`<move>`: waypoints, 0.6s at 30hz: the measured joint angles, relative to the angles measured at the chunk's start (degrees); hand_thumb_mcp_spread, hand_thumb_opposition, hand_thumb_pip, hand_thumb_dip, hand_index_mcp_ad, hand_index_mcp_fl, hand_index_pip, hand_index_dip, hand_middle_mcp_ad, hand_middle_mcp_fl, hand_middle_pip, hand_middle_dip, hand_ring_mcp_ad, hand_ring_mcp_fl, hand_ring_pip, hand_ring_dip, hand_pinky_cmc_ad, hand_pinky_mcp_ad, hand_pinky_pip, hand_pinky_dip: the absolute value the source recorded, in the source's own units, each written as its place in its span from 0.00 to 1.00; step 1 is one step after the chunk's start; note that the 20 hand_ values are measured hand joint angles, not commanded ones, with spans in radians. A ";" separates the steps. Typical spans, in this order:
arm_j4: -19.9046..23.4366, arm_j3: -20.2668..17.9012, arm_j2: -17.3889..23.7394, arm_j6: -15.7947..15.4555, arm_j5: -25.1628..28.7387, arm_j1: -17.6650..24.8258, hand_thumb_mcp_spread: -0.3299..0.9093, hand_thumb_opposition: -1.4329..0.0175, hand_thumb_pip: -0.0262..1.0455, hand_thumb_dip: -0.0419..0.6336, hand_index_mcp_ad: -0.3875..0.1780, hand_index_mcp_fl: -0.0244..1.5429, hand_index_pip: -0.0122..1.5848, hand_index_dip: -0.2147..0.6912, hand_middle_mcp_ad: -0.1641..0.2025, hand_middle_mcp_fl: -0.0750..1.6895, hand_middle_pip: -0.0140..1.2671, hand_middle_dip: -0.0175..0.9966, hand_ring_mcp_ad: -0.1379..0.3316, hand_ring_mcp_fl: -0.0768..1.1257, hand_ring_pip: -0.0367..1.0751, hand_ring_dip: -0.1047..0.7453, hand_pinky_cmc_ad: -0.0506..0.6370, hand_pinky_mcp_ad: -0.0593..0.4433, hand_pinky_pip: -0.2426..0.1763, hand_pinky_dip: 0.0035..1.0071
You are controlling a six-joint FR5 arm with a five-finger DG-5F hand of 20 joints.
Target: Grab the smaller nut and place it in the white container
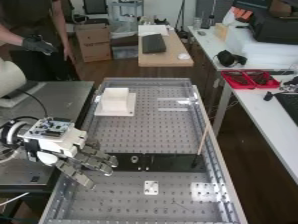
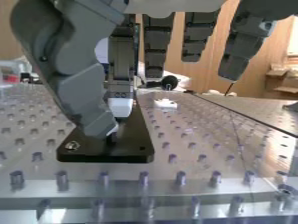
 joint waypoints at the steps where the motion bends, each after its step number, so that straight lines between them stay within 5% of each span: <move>1: 0.15 -0.02 -0.12 -0.17 0.02 0.01 0.61 0.40 0.72 0.39 0.49 0.04 0.98 0.46 0.49 0.14 0.10 0.27 0.57 0.06 0.12 0.28 0.56 0.73 0.67 0.19; 18: 1.49 -0.29 -0.89 -1.82 -0.62 -0.11 0.61 0.40 0.70 0.39 0.48 0.07 0.98 0.46 0.49 0.14 0.10 0.27 0.54 0.06 0.12 0.28 0.56 0.74 0.68 0.19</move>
